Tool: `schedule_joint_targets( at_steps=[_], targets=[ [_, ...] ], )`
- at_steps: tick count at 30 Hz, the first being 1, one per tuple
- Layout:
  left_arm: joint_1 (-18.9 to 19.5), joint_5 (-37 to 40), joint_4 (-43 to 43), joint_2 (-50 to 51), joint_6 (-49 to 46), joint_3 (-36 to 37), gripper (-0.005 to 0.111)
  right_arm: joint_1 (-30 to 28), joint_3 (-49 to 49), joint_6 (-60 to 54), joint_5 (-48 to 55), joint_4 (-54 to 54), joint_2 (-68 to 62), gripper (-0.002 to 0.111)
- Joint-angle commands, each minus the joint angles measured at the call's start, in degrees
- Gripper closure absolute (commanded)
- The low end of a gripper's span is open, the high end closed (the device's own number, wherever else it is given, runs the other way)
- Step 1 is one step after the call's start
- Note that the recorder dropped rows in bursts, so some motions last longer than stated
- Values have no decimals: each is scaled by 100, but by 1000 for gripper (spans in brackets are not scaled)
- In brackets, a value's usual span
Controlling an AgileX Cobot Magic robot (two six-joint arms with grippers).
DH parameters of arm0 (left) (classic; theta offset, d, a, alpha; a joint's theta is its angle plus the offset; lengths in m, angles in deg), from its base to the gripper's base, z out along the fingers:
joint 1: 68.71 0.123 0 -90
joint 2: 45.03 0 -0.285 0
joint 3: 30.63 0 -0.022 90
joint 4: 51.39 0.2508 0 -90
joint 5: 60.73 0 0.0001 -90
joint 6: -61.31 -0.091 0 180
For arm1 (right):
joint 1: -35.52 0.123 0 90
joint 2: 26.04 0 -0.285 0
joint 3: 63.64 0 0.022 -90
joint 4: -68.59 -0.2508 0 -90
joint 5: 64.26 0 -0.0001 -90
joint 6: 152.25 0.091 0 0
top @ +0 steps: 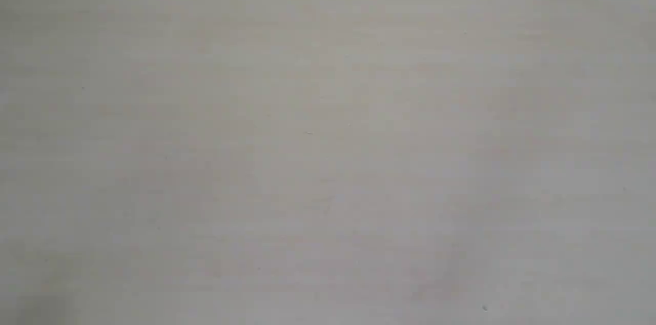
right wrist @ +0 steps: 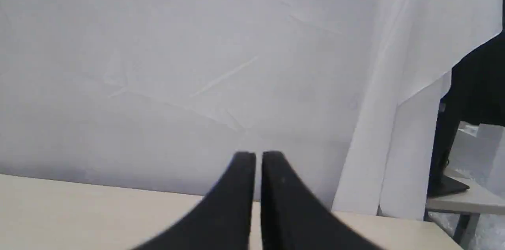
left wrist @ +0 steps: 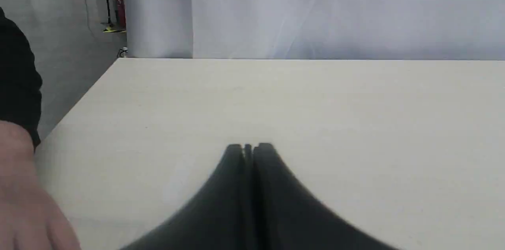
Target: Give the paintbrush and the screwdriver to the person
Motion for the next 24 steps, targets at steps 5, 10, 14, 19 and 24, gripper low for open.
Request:
schedule_joint_targets(
  at_steps=[5,10,14,19,24],
  targets=[
    [-32,-49,-26,-14,12,12,107,169,-43,4,591,-293,304,104],
    [-32,-60,-26,-14,12,12,107,183,-43,18,786,-293,304,104],
    [-32,-60,-26,-14,12,12,107,183,-43,4,863,-293,304,104],
    [-32,-60,-26,-14,12,12,107,183,-43,4,863,-293,304,104],
    [-32,-60,-26,-14,12,12,107,183,-43,4,945,-293,304,104]
  ],
)
